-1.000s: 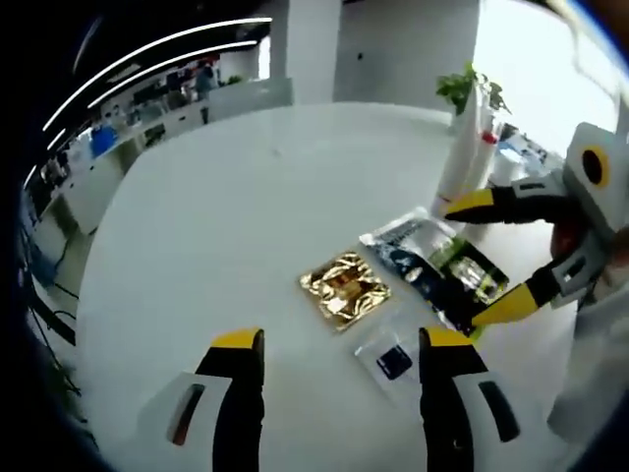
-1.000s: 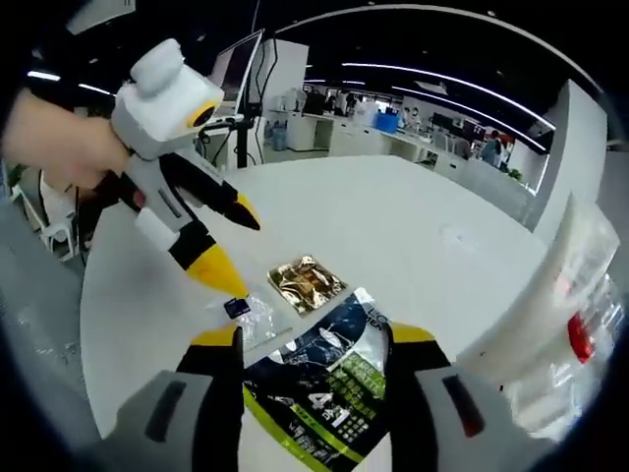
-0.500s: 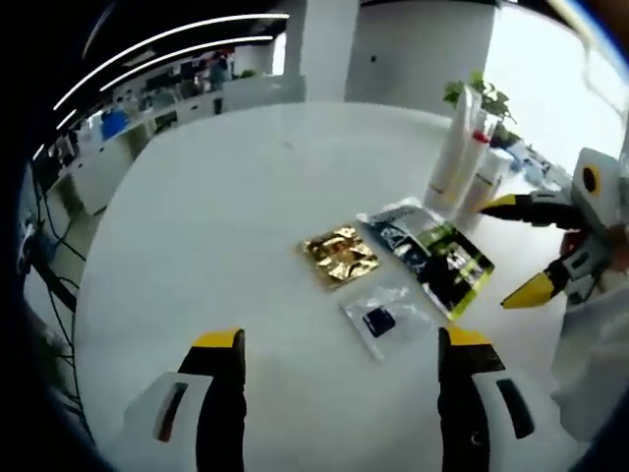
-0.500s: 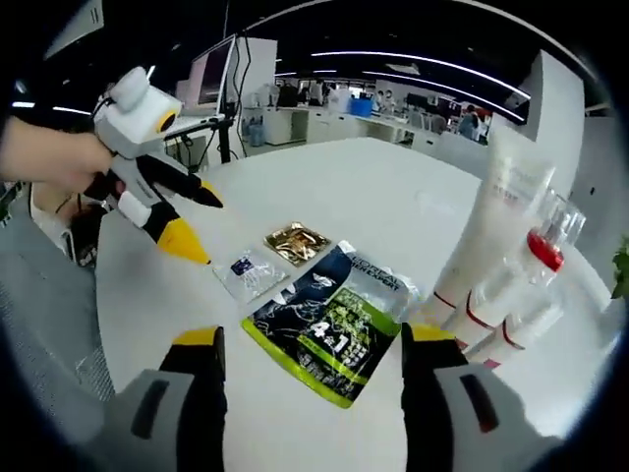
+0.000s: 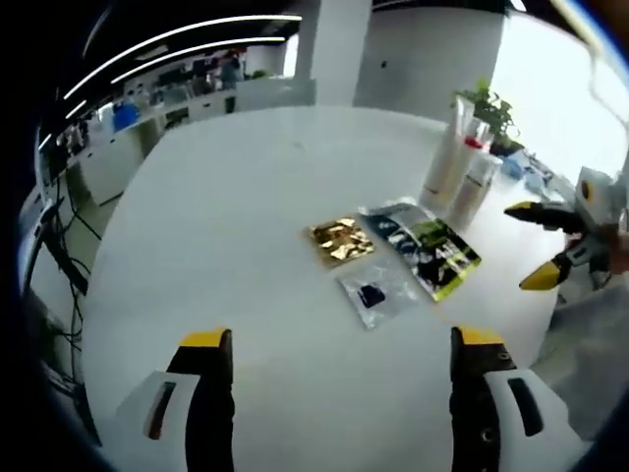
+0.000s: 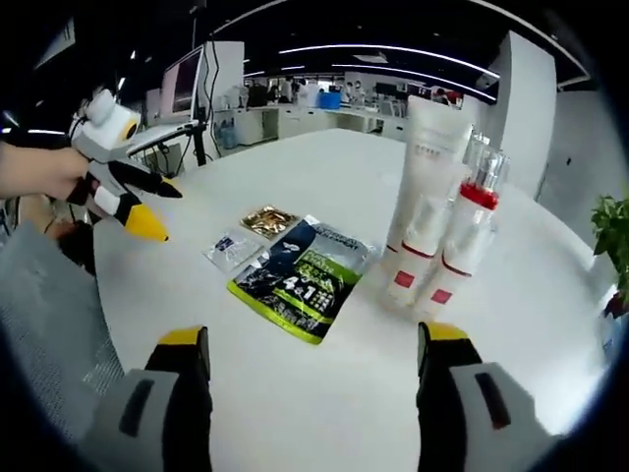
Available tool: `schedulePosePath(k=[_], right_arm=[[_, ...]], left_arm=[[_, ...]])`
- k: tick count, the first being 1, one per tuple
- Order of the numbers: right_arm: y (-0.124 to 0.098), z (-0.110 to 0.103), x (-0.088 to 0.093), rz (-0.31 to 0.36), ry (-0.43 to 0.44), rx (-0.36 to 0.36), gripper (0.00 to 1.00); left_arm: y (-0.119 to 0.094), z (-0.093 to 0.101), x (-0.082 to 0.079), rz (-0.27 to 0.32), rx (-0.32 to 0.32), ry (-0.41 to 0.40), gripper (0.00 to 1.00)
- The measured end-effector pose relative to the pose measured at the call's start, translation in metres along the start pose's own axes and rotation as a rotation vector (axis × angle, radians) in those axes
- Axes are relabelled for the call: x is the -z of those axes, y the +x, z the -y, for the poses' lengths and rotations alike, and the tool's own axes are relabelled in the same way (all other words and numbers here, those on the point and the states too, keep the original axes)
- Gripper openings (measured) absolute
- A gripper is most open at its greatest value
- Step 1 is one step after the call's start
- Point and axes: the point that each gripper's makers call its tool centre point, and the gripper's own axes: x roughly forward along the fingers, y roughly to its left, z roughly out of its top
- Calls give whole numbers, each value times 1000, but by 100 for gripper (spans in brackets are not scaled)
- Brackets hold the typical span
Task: Arrange the skincare products in the storage area until every visible bottle or jar stands upright without overlapping.
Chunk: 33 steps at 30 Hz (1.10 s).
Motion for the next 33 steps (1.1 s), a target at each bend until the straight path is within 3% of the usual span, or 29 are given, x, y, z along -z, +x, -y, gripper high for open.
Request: schedulePosePath(k=[11,21,33], right_arm=[[-33,11,14,7,48,56,96],[-55,18,20,33,100,92,100],[-69,26,9,87,131,136,100]], left_arm=[[-22,9,13,4,-7,-24,97],[-44,23,22,23,-8,-48,97],[-56,38,32,33,-13,-47,97]])
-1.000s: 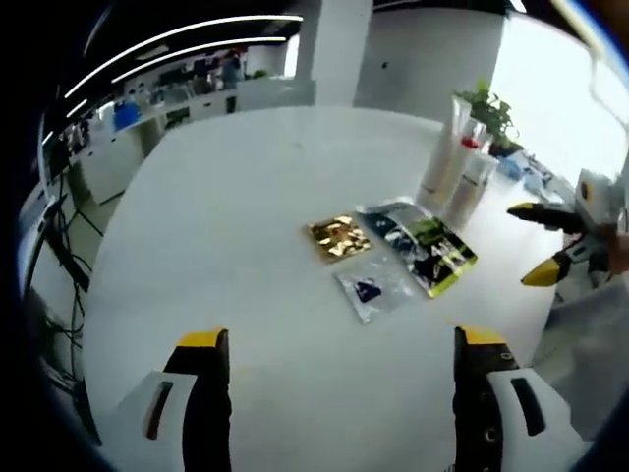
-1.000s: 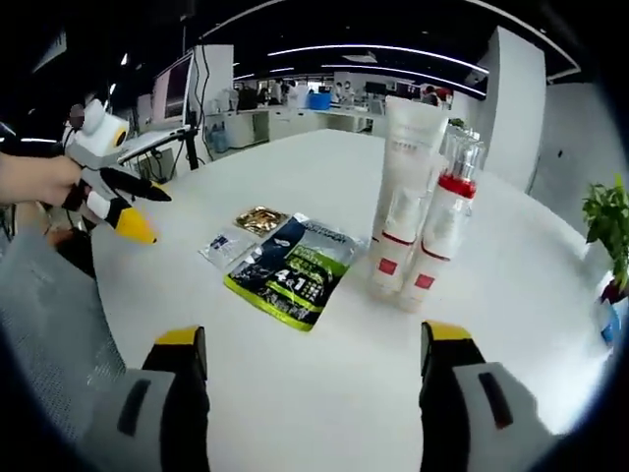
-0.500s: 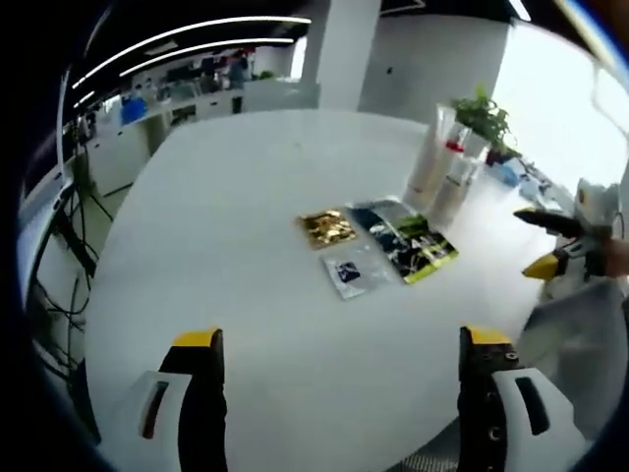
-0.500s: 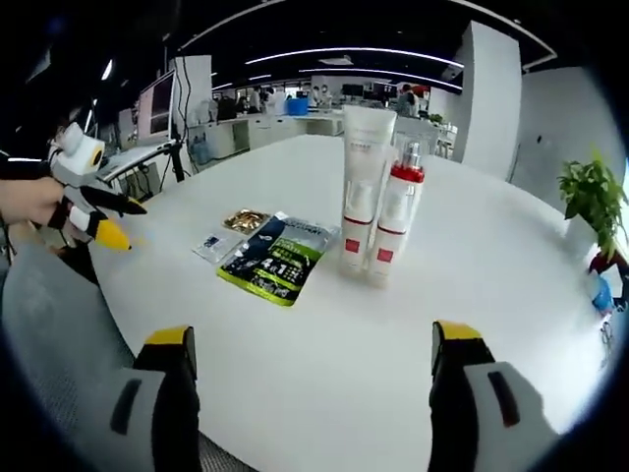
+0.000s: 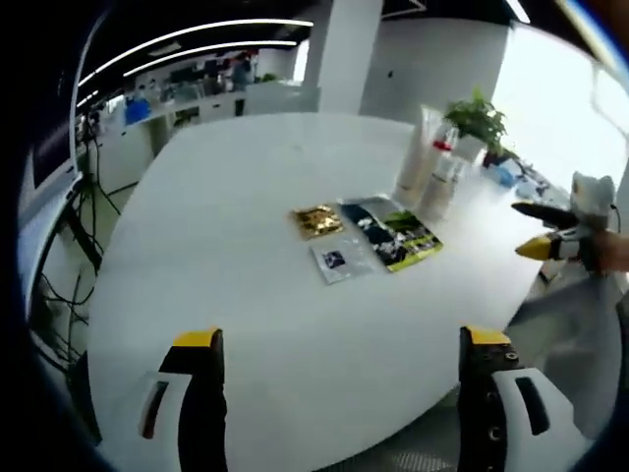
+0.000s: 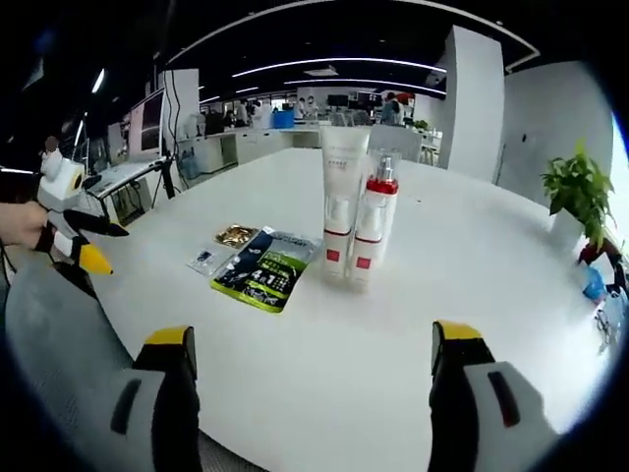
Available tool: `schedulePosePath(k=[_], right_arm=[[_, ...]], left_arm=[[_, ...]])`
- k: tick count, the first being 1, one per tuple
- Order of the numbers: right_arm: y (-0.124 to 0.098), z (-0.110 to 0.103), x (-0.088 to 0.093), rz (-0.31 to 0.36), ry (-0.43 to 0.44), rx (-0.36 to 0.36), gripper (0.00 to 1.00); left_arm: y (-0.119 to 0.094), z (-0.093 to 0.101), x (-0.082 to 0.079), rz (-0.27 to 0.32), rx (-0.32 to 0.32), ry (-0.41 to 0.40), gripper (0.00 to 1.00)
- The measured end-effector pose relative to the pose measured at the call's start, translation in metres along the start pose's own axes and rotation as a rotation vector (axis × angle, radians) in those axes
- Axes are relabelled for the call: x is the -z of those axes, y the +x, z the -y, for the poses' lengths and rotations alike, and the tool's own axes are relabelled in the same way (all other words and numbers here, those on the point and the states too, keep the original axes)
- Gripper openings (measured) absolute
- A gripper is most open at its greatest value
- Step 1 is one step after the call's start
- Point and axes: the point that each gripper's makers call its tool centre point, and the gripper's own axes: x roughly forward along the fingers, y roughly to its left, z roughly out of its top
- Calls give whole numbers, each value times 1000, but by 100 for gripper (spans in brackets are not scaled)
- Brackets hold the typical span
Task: Arrange the skincare products in the storage area until every visible bottle or jar stands upright without overlapping.
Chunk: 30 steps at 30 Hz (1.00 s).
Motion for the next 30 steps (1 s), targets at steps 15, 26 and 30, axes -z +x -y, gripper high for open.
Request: schedulePosePath(k=[15,26,30], right_arm=[[-15,-2,-13,54,25,27,98],[-18,5,-14,73,-24,87,96],[-20,8,-16,88,-12,103,96]], left_arm=[[-13,1,-3,33,-19,17,97],[-15,8,-6,61,-20,71,96],[-16,10,-8,65,-22,102,96]])
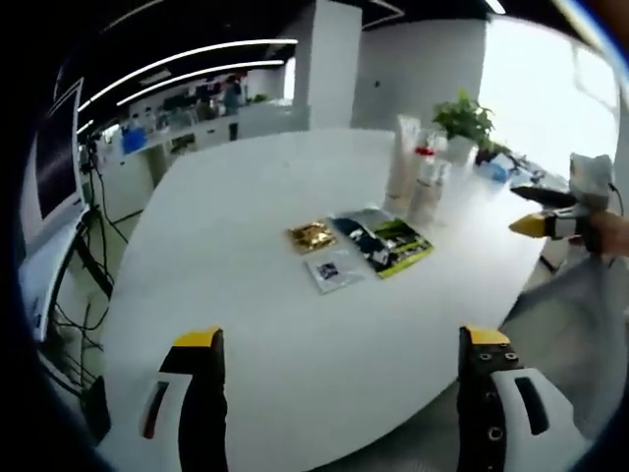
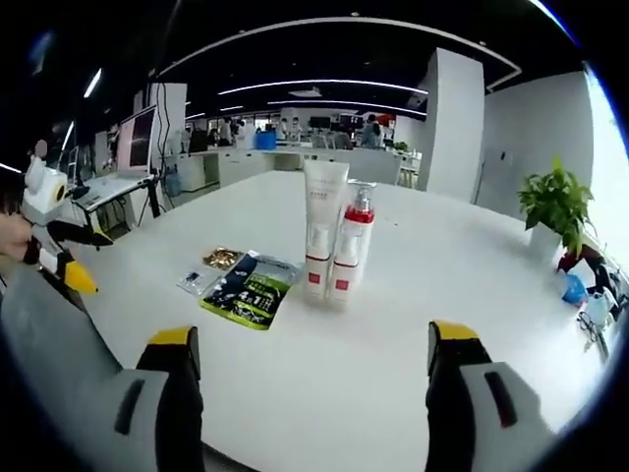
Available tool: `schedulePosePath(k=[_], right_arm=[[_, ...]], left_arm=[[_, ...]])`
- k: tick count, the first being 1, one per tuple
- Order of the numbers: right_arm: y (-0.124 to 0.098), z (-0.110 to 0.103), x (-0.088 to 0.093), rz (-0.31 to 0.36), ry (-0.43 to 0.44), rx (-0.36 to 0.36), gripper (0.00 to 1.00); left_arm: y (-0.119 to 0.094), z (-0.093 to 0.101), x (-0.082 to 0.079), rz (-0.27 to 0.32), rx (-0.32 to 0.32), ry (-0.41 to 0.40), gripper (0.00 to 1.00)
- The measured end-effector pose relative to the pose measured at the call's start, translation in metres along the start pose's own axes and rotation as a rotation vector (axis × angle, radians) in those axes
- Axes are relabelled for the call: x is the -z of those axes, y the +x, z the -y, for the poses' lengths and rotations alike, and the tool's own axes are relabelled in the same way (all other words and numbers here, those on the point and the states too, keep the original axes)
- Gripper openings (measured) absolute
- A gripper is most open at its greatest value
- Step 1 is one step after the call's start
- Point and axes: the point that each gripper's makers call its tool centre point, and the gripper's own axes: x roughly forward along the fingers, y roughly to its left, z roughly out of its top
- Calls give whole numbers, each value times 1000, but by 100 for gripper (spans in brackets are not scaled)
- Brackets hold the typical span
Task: Arrange the skincare products in the storage area until every visible bottle or jar stands upright without overlapping.
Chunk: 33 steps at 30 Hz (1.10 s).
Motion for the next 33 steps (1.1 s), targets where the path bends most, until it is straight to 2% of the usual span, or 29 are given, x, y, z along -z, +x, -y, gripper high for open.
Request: schedulePosePath(k=[4,6,14,17,21,23,27,33], right_arm=[[1,-3,0,0,-8,-10,96],[2,-8,2,-8,-25,-33,96],[3,-12,1,-13,-49,-44,95],[1,-13,-1,-20,-47,-44,95],[0,-8,-4,-2,-9,-20,96],[2,8,-5,32,22,31,95],[-6,16,-7,49,34,84,93],[-4,6,-8,25,41,67,93]], left_arm=[[2,-3,1,-1,-13,11,96],[3,-6,6,-27,-34,15,95],[2,-9,5,-27,-47,9,95],[1,-9,1,-10,-45,22,96],[2,-9,0,1,-46,32,96],[2,-5,-1,12,-42,81,96],[4,-1,1,1,-42,105,95],[3,-1,0,9,-38,123,95]])
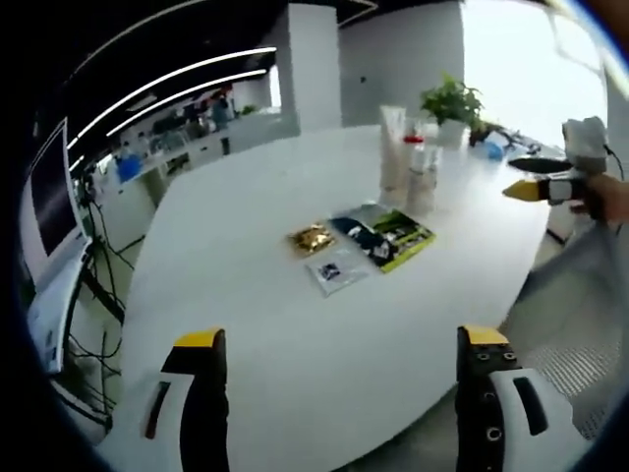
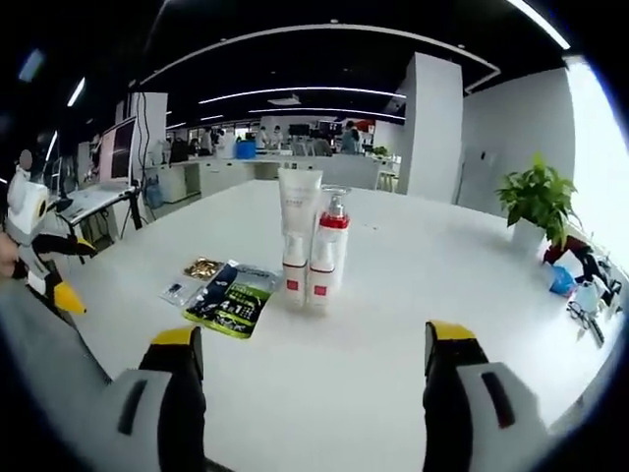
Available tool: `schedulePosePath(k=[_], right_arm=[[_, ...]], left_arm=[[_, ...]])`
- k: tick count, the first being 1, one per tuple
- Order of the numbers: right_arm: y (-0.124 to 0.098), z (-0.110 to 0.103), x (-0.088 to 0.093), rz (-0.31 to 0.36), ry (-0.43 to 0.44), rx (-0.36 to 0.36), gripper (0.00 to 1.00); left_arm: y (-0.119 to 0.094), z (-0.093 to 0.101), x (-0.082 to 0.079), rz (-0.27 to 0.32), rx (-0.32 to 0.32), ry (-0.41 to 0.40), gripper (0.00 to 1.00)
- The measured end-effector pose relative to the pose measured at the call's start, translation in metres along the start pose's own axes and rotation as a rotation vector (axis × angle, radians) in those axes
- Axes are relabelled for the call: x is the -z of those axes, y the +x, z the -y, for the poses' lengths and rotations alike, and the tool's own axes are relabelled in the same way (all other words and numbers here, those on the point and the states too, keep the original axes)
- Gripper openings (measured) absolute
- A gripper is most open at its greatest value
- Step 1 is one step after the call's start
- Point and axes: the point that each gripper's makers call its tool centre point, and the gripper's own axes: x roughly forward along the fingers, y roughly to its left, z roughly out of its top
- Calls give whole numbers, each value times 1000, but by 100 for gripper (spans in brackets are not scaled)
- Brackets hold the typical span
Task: Arrange the skincare products in the storage area until every visible bottle or jar stands upright without overlapping.
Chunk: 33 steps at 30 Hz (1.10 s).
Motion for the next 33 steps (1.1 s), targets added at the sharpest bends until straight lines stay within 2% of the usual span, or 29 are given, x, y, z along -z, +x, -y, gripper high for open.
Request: schedulePosePath(k=[2,10,12,19,26,33], right_arm=[[3,-4,6,-32,0,-18,93],[7,-12,14,-76,7,-68,95],[12,-13,16,-78,16,-96,95],[11,-13,20,-83,10,-109,94],[10,-13,19,-68,-18,-104,94],[8,-1,19,-52,5,-51,93]], left_arm=[[0,-3,-1,3,-20,8,95],[0,-9,0,-10,-62,39,94],[1,-12,-2,-9,-74,50,95],[0,-14,1,-17,-90,42,94],[0,-13,2,-20,-78,42,94],[0,-6,2,-15,-47,54,94]])
